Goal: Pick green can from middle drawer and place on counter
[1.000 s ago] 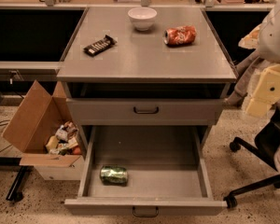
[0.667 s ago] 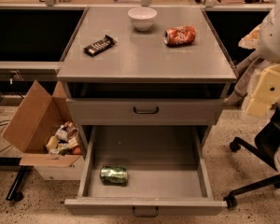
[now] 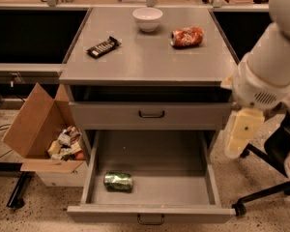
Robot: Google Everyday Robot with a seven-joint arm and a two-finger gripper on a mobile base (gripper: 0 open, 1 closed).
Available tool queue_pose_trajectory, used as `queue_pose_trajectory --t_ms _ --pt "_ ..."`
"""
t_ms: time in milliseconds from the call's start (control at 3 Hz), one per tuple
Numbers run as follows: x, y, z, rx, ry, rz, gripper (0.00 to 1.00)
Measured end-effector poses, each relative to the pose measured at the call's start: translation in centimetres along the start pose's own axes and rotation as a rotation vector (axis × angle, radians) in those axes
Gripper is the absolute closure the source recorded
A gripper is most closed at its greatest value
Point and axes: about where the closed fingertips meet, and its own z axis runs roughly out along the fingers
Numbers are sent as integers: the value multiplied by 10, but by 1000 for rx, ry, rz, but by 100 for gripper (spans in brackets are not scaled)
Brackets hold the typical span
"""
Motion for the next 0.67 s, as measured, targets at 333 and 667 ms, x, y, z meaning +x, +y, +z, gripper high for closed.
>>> queue_pose_trajectory --t_ms 333,667 --pt "-4 11 57 -62 -45 5 0" --pt "-25 26 116 -125 -160 22 0"
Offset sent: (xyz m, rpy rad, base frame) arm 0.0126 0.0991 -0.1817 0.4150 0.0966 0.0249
